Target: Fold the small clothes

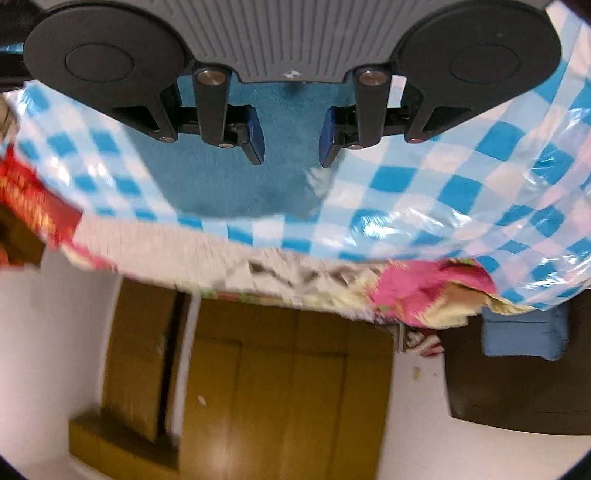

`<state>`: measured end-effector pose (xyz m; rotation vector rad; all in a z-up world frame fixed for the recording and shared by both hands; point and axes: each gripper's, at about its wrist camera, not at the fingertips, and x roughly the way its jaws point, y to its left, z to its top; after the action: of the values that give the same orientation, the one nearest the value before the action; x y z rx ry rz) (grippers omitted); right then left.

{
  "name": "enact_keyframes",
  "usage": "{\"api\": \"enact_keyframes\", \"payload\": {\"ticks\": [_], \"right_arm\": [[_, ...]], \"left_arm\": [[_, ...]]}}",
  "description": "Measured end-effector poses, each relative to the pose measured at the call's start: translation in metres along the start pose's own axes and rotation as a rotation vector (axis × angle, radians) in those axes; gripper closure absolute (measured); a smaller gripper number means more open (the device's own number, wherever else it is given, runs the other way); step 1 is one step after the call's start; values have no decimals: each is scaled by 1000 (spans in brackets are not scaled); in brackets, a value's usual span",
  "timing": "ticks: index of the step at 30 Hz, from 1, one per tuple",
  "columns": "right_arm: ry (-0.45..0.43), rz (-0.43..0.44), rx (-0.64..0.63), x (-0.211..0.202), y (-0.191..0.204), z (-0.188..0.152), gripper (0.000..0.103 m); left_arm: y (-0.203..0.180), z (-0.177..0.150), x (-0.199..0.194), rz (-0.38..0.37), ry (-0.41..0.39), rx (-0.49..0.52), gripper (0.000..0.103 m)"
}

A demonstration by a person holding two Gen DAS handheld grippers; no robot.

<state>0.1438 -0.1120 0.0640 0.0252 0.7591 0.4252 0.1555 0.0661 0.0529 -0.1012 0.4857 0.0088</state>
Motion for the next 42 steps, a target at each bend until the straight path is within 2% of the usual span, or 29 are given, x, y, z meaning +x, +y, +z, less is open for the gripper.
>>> {"api": "enact_keyframes", "payload": {"ticks": [3, 4, 5, 7, 11, 15, 19, 25, 27, 29, 30, 37, 42], "right_arm": [[-3, 31, -7, -2, 2, -13, 71], [7, 45, -3, -1, 2, -16, 69], [29, 66, 7, 2, 1, -18, 67], [51, 86, 20, 6, 1, -23, 66], [4, 114, 79, -15, -12, -31, 68], [6, 10, 43, -24, -18, -55, 65], [25, -10, 41, -5, -11, -68, 65], [-26, -8, 211, 11, -15, -71, 60], [-55, -78, 227, 14, -16, -72, 61], [-38, -92, 276, 19, -24, -71, 79], [-26, -82, 292, 20, -29, -70, 81], [3, -95, 127, 9, -20, -69, 80], [-33, -52, 110, -22, -31, -61, 76]], "left_arm": [[-3, -12, 28, 65, 92, 82, 58], [0, -17, 35, 82, 117, 98, 55], [2, -20, 40, 72, 133, 91, 55], [6, -24, 39, 64, 129, 81, 53], [3, -20, 34, 76, 126, 106, 52], [-2, -16, 28, 79, 115, 117, 52], [-1, -16, 25, 86, 128, 111, 52], [0, -18, 25, 91, 133, 133, 52], [0, -19, 26, 90, 136, 134, 52], [2, -21, 26, 89, 138, 138, 49], [4, -22, 26, 84, 140, 135, 49], [18, -29, 19, 75, 141, 83, 46], [19, -23, 6, 59, 111, 81, 47]]}}
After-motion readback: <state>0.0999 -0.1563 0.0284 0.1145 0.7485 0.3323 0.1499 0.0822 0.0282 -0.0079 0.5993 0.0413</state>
